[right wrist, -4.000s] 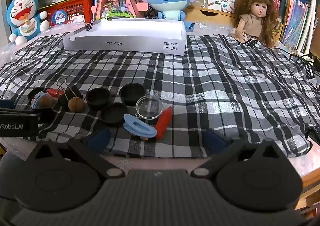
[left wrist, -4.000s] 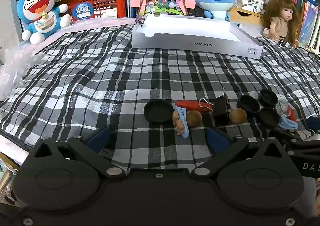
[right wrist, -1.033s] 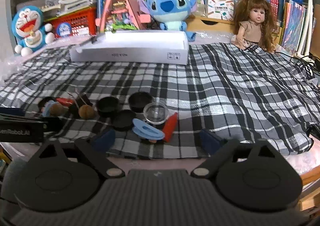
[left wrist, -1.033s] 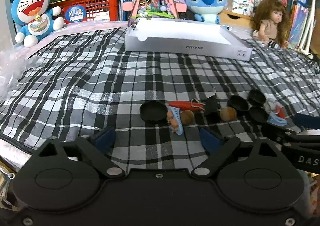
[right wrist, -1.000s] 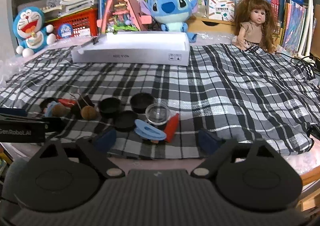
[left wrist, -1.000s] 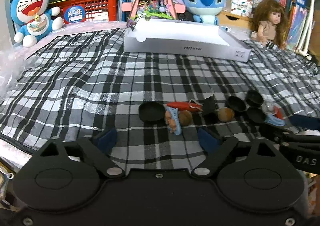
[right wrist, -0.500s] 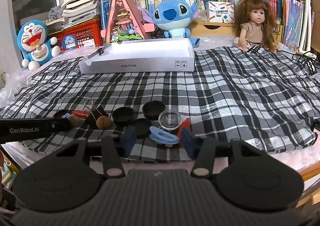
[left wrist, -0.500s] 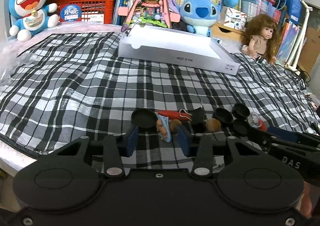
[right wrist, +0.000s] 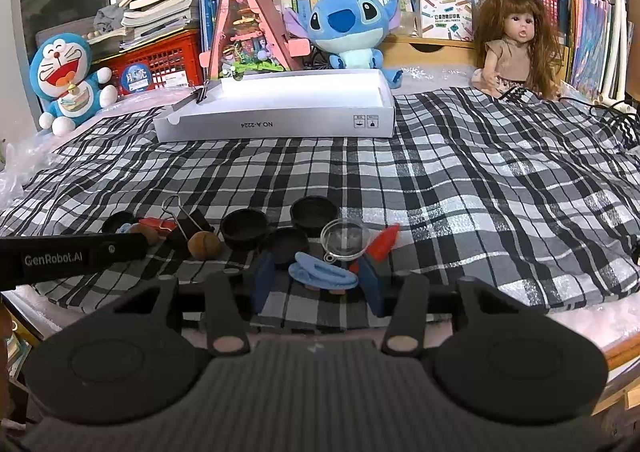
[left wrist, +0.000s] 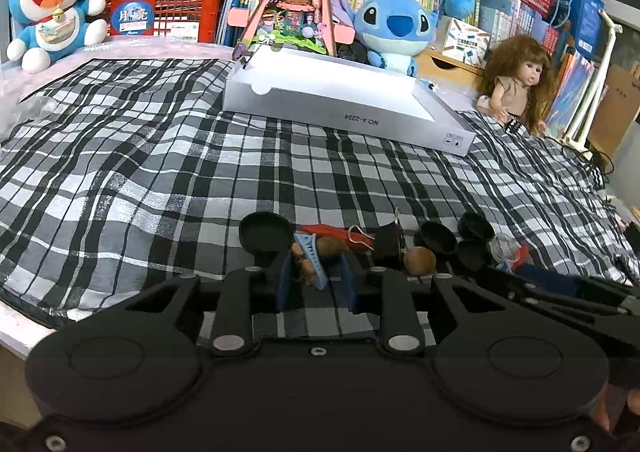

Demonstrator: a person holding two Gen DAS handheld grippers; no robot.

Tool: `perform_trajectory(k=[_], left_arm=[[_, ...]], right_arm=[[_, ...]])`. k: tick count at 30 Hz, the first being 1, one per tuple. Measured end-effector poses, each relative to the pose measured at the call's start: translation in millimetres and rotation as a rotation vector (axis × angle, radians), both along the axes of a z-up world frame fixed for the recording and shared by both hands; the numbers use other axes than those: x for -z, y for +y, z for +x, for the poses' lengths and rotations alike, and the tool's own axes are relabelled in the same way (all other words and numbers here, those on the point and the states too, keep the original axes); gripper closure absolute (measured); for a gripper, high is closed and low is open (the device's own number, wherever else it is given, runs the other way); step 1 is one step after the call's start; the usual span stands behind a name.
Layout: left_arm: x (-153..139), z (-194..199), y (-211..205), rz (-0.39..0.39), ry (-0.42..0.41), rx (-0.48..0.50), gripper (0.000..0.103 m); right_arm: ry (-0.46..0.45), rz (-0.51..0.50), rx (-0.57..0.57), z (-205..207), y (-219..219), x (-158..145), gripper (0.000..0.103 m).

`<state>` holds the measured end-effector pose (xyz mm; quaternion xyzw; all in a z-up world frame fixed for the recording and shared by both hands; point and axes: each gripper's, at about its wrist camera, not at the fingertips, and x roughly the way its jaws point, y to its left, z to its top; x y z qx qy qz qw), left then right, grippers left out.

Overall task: Organize rigid objects
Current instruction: 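Close the left tool on the small doll figure while the right tool grasps a blue clip, then carry the doll figure and blue clip over the white tray with both tools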

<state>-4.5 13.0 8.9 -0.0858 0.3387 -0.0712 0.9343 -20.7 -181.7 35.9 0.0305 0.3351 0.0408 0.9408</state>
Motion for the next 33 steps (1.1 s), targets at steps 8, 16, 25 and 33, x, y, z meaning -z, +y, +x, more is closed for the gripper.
perform_trajectory(k=[8,16,25,33], left_arm=[[-1.8,-4.9,5.8,0.019,-0.004,-0.013,0.094],[-10.5,-10.5,3.1,0.033,-0.035,-0.009,0.094],[-24.3,-6.7,2.8,0.032,-0.061,-0.001,0.094],[-36.8,12.7,2.7,0.040,-0.070,0.010,0.094]], right_arm=[[0.009,0.012,-0.003,-0.2,-6.5,1.5,0.060],[-0.009,0.016,-0.026,-4.7,-1.5,-1.7,0.060],[-0.028,0.025,-0.029,-4.3,-3.7,-9.7,0.061],[-0.045,0.025,-0.032,9.7,-7.7,-23.1,0.060]])
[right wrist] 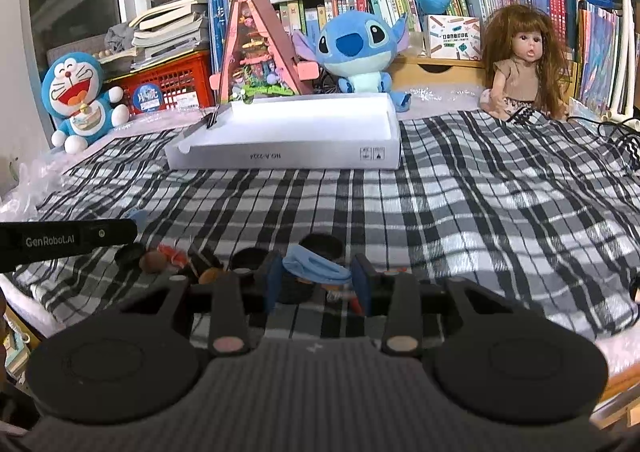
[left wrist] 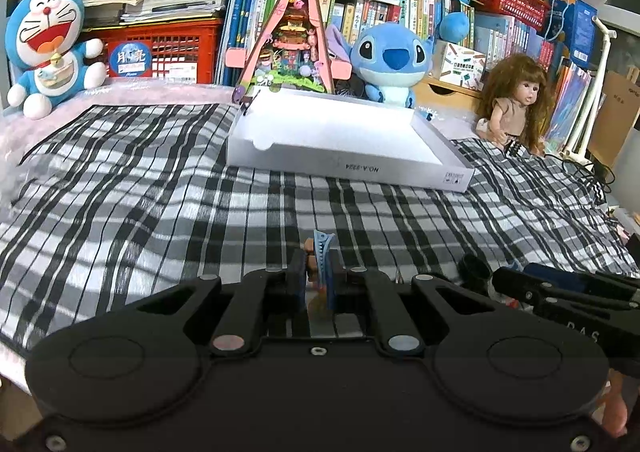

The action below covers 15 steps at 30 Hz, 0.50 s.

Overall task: Organize rigid objects
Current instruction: 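Carry the doll figure and blue clip over the white tray with both tools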

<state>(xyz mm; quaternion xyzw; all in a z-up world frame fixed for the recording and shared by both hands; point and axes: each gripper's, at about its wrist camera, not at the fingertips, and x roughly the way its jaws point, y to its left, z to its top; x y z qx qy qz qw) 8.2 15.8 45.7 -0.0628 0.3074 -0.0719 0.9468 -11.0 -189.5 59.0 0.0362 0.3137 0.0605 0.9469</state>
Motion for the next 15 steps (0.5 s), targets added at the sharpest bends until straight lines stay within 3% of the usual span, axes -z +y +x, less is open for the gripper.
perform_trajectory(k=[9,15], left_arm=[[-27.7,43.5,-0.1,0.016,-0.025,0.016,0.094],[-43.4,84.7,0.6,0.008,0.009,0.021,0.094]], right_arm=[[0.004,0.014,0.004,40.9,-10.0,-24.2,0.060],[0.047,0.040,0.012,79.2,-17.1,-36.1,0.060]])
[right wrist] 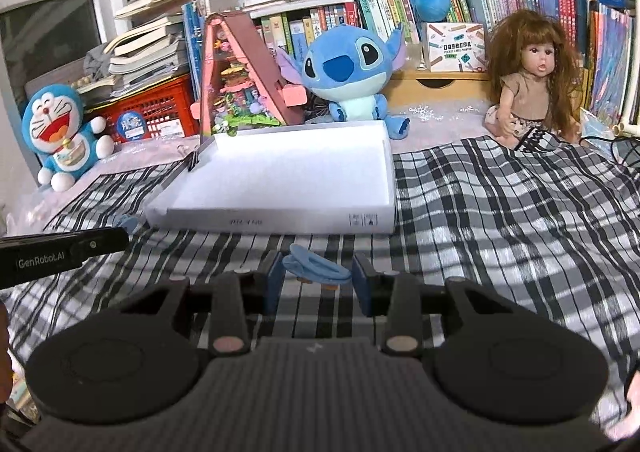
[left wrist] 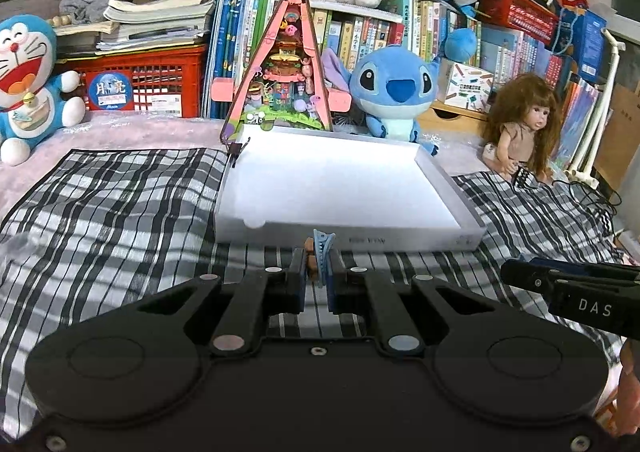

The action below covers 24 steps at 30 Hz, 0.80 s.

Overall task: Organize rigid objects
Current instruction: 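Carry the doll figure and blue clip over the white tray with both tools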

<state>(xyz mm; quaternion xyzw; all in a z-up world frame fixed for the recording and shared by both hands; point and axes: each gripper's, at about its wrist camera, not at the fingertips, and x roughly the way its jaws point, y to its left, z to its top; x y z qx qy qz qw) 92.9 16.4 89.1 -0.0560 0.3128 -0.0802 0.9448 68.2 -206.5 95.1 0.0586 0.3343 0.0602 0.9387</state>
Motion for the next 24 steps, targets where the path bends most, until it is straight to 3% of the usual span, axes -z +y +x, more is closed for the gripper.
perform_trajectory(k=[12,24], left_arm=[[-7.2,87.6,-1.9,-0.045,0.141,-0.004,0.094],[19.8,142.8,-15.6,-0.008,0.224,-0.028,0.094]], right_arm=[[0.118,-0.008,-0.023,83.5,6.6,-16.6,0.060],[0.256,-0.020,-0.006,147.9,14.5,9.0,0.060]])
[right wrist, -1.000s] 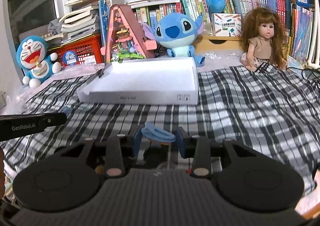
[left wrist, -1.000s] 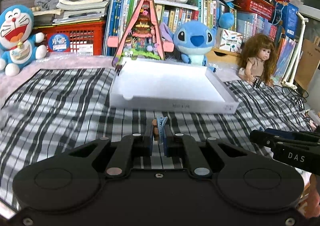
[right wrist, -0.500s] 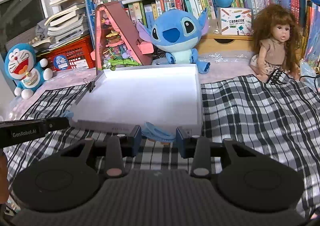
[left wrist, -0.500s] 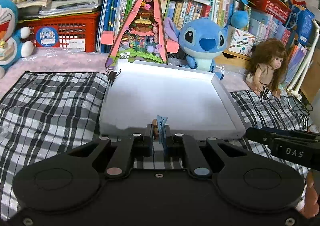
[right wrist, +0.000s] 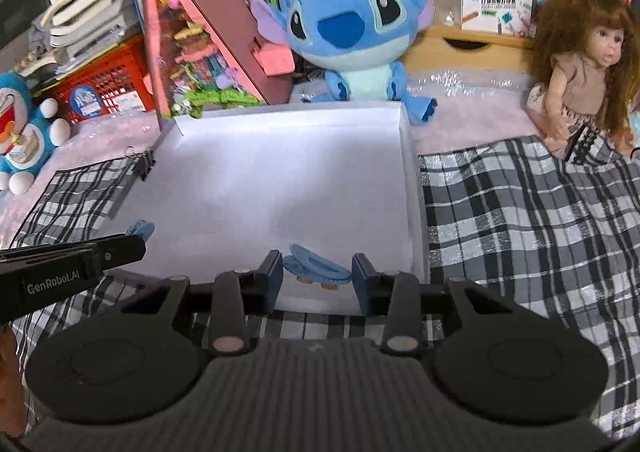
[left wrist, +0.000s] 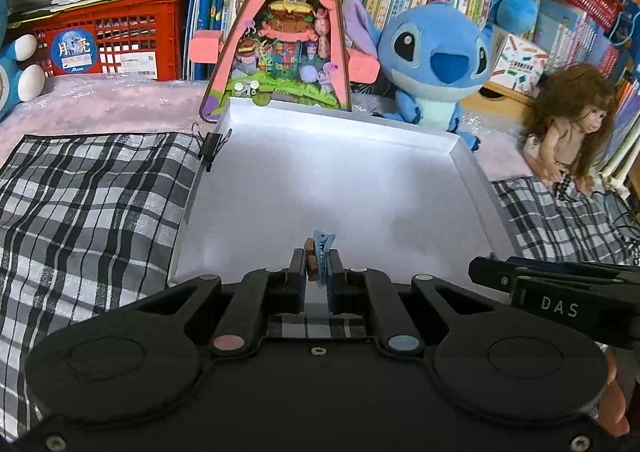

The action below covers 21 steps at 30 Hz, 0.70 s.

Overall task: Organize rigid objects
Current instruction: 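Carry the doll figure and blue clip over the white tray with both tools, then open both tools to drop the figure and clip into the tray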

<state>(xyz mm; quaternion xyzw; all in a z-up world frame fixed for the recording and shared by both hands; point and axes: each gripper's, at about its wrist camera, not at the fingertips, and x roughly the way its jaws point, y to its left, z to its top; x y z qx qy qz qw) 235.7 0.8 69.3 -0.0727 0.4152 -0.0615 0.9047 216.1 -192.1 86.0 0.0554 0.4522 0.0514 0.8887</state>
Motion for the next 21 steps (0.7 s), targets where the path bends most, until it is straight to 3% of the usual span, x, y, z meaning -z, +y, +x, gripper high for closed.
perform_trajectory(k=[21], left_arm=[[34.0,24.6,-0.5,0.062,0.045,-0.034,0.094]], right_arm=[[0.058,-0.072,0.010,26.6,8.8,38.9,0.060]])
